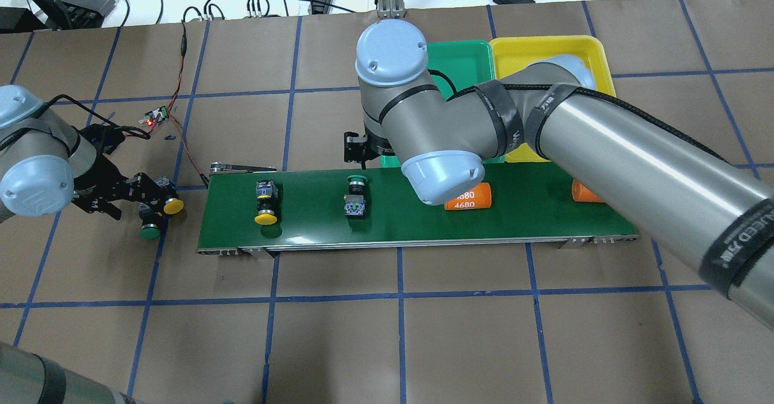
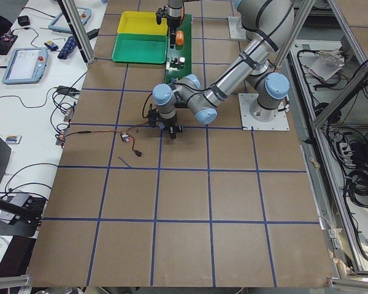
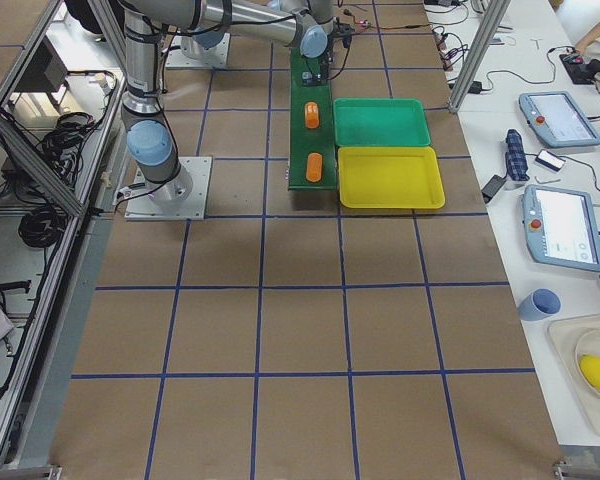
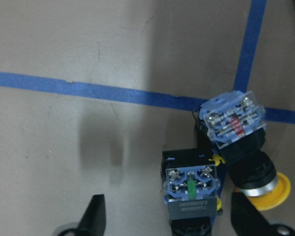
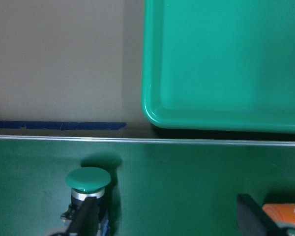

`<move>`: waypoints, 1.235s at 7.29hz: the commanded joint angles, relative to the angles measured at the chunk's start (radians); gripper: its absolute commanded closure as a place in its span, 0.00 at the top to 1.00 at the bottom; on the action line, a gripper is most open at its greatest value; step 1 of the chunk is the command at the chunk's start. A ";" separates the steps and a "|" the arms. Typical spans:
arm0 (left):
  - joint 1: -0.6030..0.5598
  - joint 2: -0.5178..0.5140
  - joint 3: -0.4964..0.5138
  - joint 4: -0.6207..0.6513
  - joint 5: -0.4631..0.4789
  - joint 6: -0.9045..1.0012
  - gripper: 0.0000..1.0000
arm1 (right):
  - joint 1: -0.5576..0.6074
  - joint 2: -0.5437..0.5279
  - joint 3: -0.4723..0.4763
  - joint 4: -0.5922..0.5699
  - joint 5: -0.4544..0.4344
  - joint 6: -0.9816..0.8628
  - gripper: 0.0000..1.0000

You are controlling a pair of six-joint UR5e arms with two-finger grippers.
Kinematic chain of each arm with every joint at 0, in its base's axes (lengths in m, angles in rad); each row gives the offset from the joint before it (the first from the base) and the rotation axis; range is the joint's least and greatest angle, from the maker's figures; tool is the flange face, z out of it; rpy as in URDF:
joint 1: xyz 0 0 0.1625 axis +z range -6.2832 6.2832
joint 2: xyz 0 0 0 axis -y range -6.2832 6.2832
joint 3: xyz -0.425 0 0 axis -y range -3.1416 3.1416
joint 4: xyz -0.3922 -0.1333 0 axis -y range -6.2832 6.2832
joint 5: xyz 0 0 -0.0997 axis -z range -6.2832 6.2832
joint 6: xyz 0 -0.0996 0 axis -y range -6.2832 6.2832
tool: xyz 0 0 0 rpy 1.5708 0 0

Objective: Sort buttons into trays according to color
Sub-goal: 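Reach the left gripper to the next button while the right gripper lowers toward the belt, then grasp the green-capped button with the right gripper while the left grasps a yellow-capped button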

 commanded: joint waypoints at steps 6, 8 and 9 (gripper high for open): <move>-0.003 -0.017 0.014 -0.007 0.003 -0.016 0.00 | 0.055 0.057 0.080 -0.057 -0.041 0.022 0.91; -0.018 0.032 0.036 -0.025 0.001 -0.008 0.00 | 0.049 0.057 0.095 -0.028 -0.041 0.021 0.74; -0.024 0.078 0.065 -0.097 -0.003 -0.008 0.00 | 0.048 0.055 0.095 -0.016 -0.038 0.022 0.63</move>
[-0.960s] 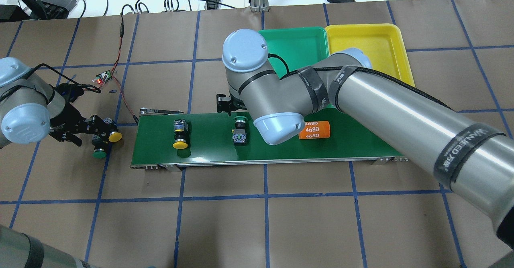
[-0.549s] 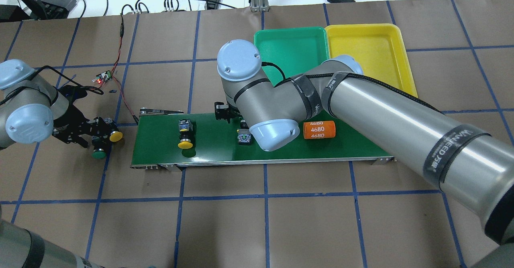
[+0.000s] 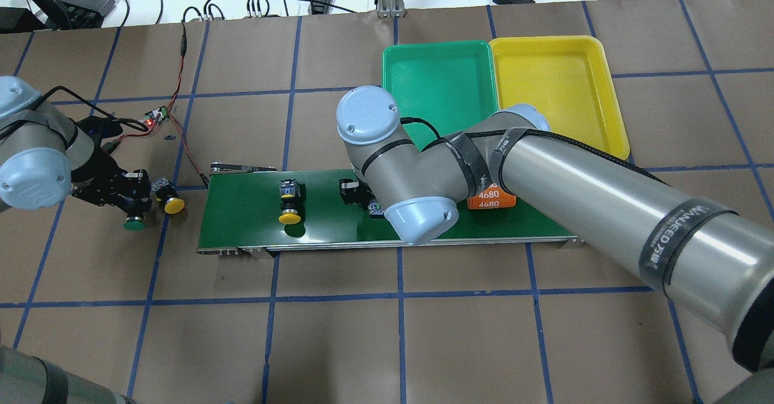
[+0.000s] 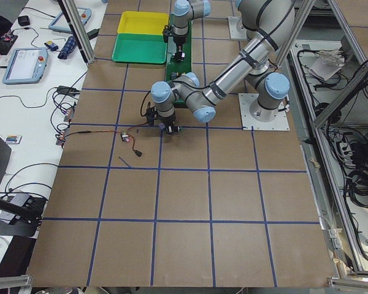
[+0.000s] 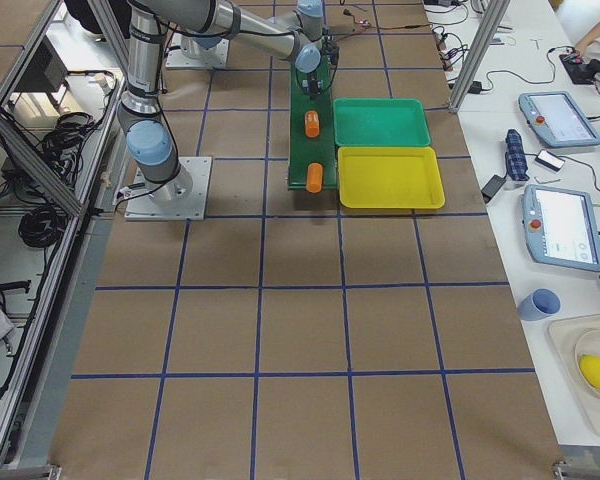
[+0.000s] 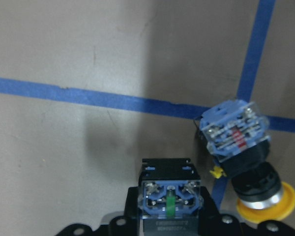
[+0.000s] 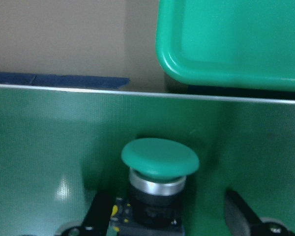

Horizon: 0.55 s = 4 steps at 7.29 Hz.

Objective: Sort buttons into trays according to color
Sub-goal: 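Grasp the green-capped button with the right gripper while the left grasps a yellow-capped button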

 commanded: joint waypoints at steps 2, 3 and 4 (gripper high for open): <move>-0.117 0.140 0.123 -0.265 0.000 -0.025 0.00 | -0.016 -0.023 -0.003 0.026 0.008 0.001 0.34; -0.177 0.159 0.128 -0.284 -0.008 -0.092 0.00 | -0.020 -0.026 -0.011 0.043 0.008 0.001 0.22; -0.246 0.161 0.130 -0.289 -0.022 -0.167 0.00 | -0.022 -0.032 -0.021 0.049 0.006 0.001 0.12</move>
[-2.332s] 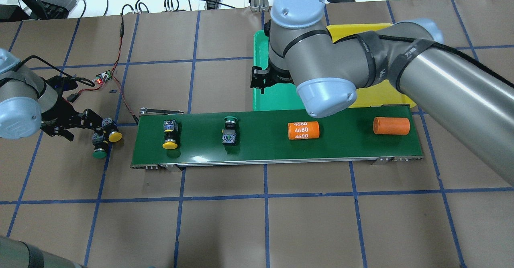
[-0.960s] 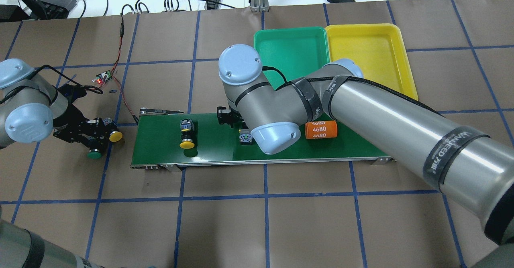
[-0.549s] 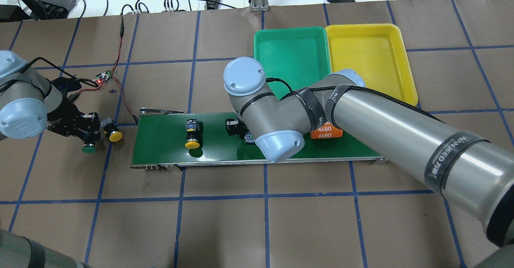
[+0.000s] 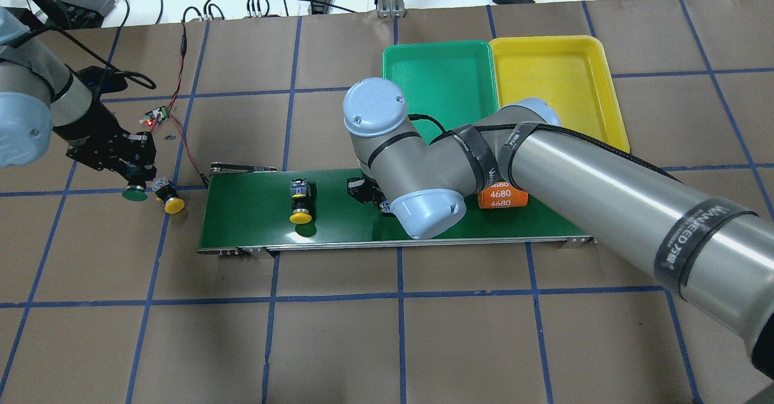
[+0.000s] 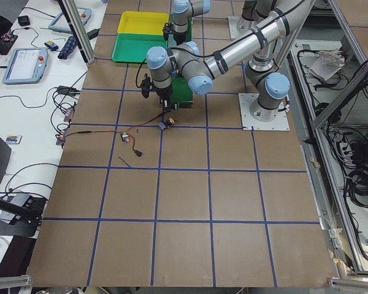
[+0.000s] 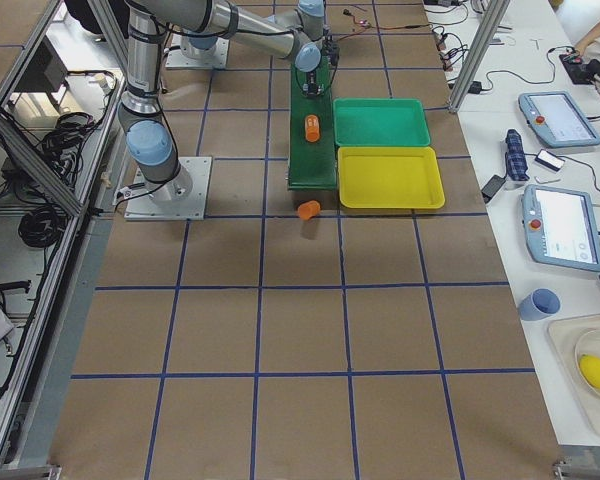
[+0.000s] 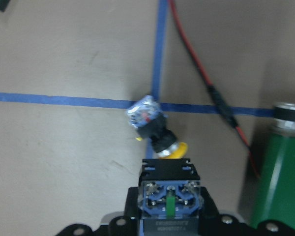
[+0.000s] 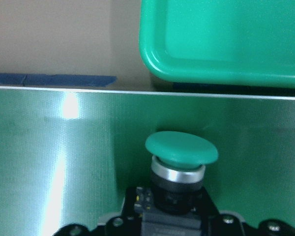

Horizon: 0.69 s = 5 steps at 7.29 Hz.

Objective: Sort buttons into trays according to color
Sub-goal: 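Grasp the green-capped button with the right gripper while the left grasps a yellow-capped button, then carry the green-capped button into the green tray while the left places its button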

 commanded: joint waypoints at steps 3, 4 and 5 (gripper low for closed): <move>-0.208 -0.037 0.003 0.015 -0.006 -0.128 0.00 | -0.048 -0.039 -0.038 0.060 -0.010 -0.046 0.00; -0.208 -0.052 -0.009 0.018 -0.009 -0.131 0.00 | -0.103 -0.070 -0.078 0.142 -0.011 -0.125 0.00; -0.209 -0.063 -0.038 0.036 -0.008 -0.121 0.00 | -0.177 -0.095 -0.118 0.228 -0.011 -0.214 0.00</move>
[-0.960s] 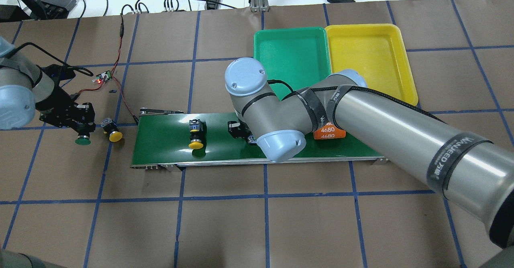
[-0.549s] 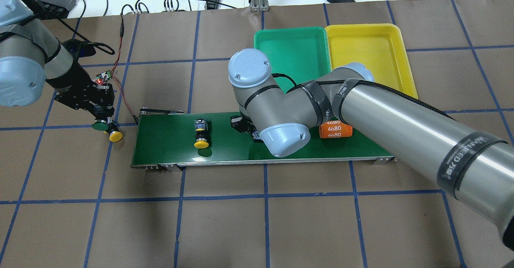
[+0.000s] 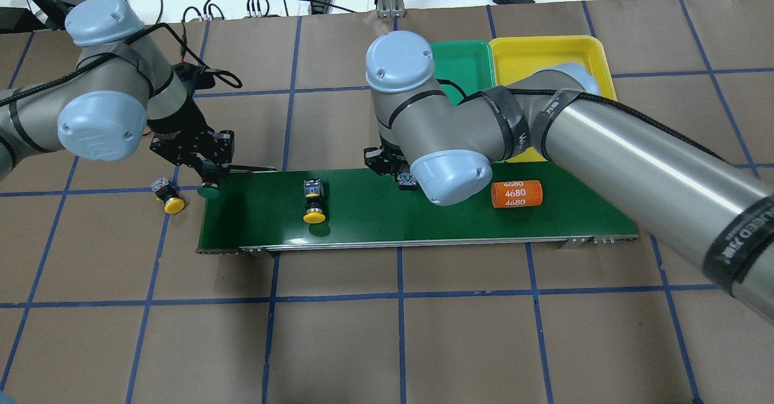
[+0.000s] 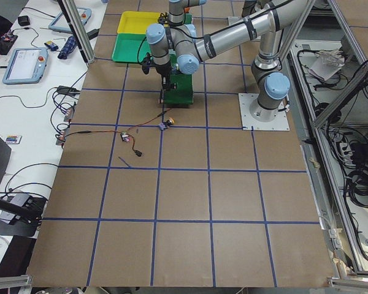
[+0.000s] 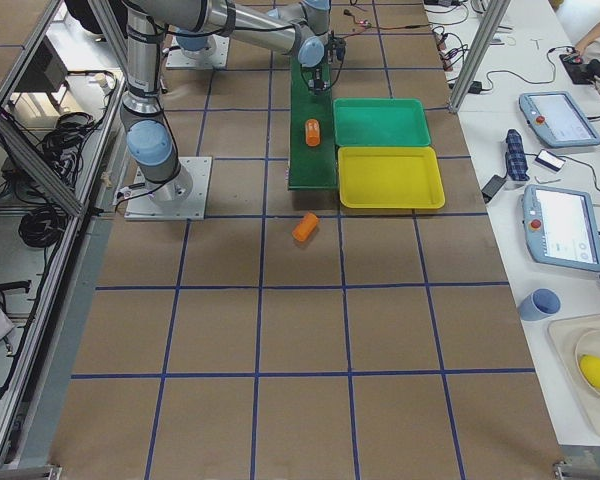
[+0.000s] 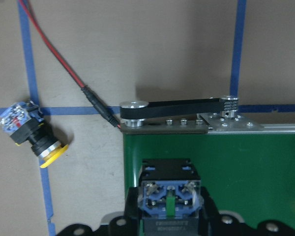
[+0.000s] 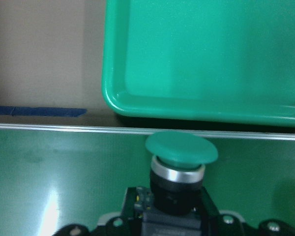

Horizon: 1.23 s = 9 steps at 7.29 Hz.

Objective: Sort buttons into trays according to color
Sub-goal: 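Carry the green-capped button into the green tray while the left places its button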

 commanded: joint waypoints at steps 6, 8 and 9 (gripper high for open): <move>-0.001 0.014 -0.023 0.059 0.008 0.004 1.00 | -0.207 0.167 -0.215 -0.024 -0.041 -0.276 0.00; 0.110 -0.022 0.099 0.053 0.019 0.010 1.00 | -0.209 0.224 -0.257 -0.029 -0.038 -0.276 0.12; 0.152 -0.042 0.091 0.056 0.017 0.013 1.00 | -0.210 0.237 -0.260 -0.039 -0.029 -0.276 0.30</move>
